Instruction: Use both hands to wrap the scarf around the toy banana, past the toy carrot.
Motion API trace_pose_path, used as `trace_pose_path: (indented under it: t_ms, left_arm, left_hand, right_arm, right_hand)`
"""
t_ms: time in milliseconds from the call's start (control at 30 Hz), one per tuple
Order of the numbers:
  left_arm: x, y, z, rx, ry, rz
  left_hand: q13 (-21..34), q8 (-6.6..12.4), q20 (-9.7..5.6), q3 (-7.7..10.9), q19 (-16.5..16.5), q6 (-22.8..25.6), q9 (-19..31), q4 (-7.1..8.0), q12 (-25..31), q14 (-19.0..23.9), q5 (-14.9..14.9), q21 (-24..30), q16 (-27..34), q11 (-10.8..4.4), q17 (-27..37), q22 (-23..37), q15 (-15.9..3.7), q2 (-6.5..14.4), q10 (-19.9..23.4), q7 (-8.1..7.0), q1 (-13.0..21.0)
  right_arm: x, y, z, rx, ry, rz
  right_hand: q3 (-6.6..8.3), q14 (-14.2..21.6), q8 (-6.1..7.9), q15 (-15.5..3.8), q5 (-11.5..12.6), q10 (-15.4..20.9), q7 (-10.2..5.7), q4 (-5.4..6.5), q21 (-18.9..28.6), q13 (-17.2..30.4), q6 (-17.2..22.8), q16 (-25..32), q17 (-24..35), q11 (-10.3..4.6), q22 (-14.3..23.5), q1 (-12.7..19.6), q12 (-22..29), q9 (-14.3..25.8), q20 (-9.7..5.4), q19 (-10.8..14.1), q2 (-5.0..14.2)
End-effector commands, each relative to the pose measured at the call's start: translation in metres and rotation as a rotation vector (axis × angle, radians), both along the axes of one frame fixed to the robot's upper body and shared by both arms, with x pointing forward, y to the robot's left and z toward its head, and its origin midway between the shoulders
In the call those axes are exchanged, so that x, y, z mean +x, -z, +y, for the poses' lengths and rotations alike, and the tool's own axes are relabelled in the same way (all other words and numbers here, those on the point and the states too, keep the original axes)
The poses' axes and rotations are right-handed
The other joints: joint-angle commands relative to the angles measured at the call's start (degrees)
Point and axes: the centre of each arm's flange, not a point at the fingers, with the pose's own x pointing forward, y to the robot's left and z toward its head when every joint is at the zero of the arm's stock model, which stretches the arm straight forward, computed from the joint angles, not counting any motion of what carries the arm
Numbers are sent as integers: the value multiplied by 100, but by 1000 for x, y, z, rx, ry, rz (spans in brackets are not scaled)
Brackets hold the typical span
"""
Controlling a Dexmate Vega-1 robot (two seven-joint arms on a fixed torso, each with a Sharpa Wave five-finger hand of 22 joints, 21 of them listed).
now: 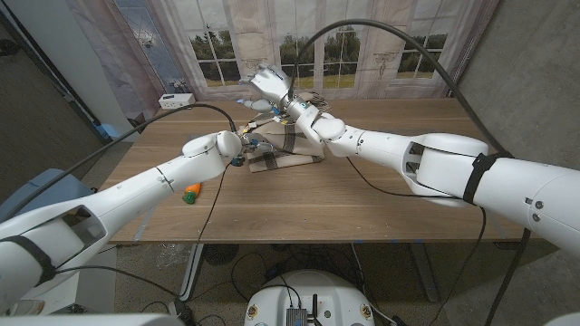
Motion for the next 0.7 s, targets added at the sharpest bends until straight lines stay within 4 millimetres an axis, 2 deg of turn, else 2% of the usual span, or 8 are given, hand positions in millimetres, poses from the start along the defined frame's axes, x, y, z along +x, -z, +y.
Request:
trace_pose_path:
  t_ms: [33,100,133,233,367,400,500,700]
  left_arm:
    - [-17,-3,4,-39,10,-87]
    - [-23,-4,4,-51,15,-127]
    - [-26,-5,4,-59,19,-152]
    - [-37,-5,5,-90,35,-255]
    - [-52,-5,5,-127,51,-407]
    - [-54,-5,5,-136,56,-438]
    - [-61,-5,6,-160,75,-503]
    - [-69,-8,5,-178,90,-559]
  left_hand:
    - [2,60,8,53,2,62,7,-29,66,49,10,51,44,-15,13,3,-18,-17,45,-23,-41]
    - [1,83,15,63,43,132,6,-64,85,118,12,68,62,-32,11,1,-25,-37,90,-11,-39]
    - [0,97,28,76,64,185,6,-93,109,177,15,76,75,-30,10,0,-12,-43,157,4,-35]
    - [-1,152,42,123,160,412,6,-168,175,419,28,115,128,-49,15,-2,6,-45,358,92,-29]
    - [20,284,46,338,387,1224,14,-394,382,1085,94,212,203,31,36,9,-42,-9,1109,298,2]
    - [27,330,50,413,455,1497,18,-447,434,1320,122,243,240,5,44,13,-77,5,1321,382,7]
    - [32,345,71,497,515,1707,20,-514,485,1543,155,271,264,5,48,18,-83,7,1547,424,18]
    - [34,349,103,556,563,1825,21,-589,494,1610,176,292,246,-36,42,20,-119,-7,1639,431,51]
  right_arm:
    - [-4,-3,-11,46,10,45]
    - [-4,-4,-13,65,11,46]
    - [-4,-5,-14,74,10,45]
    - [-4,-7,-17,98,6,50]
    - [-2,-11,-23,144,-8,58]
    - [-1,-12,-24,160,-13,62]
    - [1,-15,-29,197,-15,67]
    - [3,-22,-40,257,-9,76]
  right_hand:
    - [0,-42,39,-678,33,-50,-5,27,-24,1,13,-21,6,10,12,-73,-19,14,15,-45,13]
    - [21,-47,43,-695,42,-49,-2,22,-26,-4,16,-29,-5,14,12,-62,-24,14,15,-42,48]
    - [74,-52,47,-700,61,-47,-5,-19,-31,-13,17,-34,-15,11,12,7,-34,13,11,-38,115]
    - [119,-51,66,-695,74,-37,-3,-69,-34,-25,55,-43,-36,6,12,69,-43,11,8,-26,147]
    - [222,-31,96,-699,90,5,4,-157,-45,-30,132,-63,-89,1,12,188,-41,8,-4,-12,236]
    - [239,-34,98,-714,92,8,3,-169,-44,-29,140,-64,-90,-2,12,208,-41,8,-9,-7,255]
    - [318,-13,113,-708,97,32,13,-234,-39,-39,192,-61,-102,-1,12,300,-44,5,-18,30,327]
    - [383,4,127,-711,91,62,17,-290,-42,-47,253,-68,-126,0,12,359,-45,3,-28,49,372]
